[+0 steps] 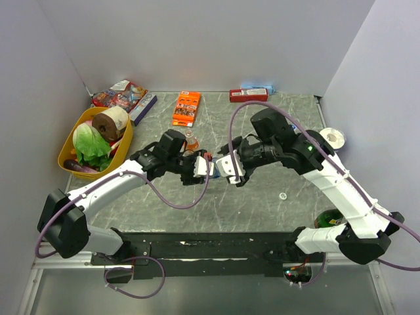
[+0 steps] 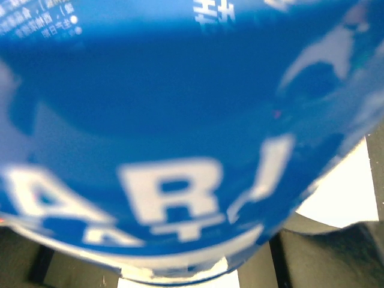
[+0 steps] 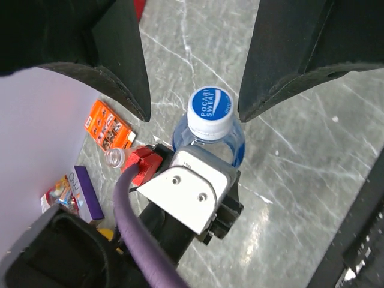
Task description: Screw on the bottle caps
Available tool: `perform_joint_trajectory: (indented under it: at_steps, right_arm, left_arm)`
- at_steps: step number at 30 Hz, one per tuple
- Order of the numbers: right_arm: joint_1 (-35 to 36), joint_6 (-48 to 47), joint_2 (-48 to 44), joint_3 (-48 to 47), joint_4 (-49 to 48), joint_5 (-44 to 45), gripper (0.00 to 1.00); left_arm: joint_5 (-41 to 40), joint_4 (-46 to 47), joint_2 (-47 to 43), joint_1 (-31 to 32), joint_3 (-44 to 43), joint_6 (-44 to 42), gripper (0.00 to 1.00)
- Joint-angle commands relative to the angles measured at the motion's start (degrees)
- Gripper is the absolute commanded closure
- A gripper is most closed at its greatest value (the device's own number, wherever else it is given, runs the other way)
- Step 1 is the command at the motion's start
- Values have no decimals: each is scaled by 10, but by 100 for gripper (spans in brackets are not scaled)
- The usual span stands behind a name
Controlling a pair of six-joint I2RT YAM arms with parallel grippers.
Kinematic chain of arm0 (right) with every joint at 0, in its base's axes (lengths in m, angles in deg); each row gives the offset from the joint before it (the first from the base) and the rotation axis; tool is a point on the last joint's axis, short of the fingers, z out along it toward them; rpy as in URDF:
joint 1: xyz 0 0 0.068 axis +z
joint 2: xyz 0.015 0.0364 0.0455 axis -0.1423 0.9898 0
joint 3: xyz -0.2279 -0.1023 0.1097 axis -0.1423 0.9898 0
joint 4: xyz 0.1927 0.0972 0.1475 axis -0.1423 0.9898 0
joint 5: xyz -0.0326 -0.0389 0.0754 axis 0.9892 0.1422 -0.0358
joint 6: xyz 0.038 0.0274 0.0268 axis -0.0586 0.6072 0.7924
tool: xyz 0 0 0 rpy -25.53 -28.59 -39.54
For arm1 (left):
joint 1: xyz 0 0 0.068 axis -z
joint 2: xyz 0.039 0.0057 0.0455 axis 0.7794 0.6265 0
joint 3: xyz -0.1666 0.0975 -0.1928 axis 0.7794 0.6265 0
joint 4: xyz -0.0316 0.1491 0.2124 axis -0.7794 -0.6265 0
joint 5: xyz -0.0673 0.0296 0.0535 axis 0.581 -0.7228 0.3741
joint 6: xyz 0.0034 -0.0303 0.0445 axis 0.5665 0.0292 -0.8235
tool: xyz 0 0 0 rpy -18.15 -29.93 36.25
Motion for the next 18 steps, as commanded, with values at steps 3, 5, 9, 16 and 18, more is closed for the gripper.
perform_joint_trajectory:
  at_steps: [3,5,9,16,18]
  right_arm:
    - [10,-74,0,-11,25,12,42]
    - [10,-76,5,-18,31,11,49]
    - [12,-78,10,-17,31,15,52]
    - [14,-62,27,-33,45,15,76]
    - [12,-17,44,-46,46,10,93]
  left_arm:
    - [29,10,-22,-1,-13,-36,99]
    - [27,16,-24,-1,-9,-33,99]
    - [25,36,-32,-1,0,-16,99]
    - [14,72,-40,-1,13,5,99]
    - [-9,114,-42,0,23,40,99]
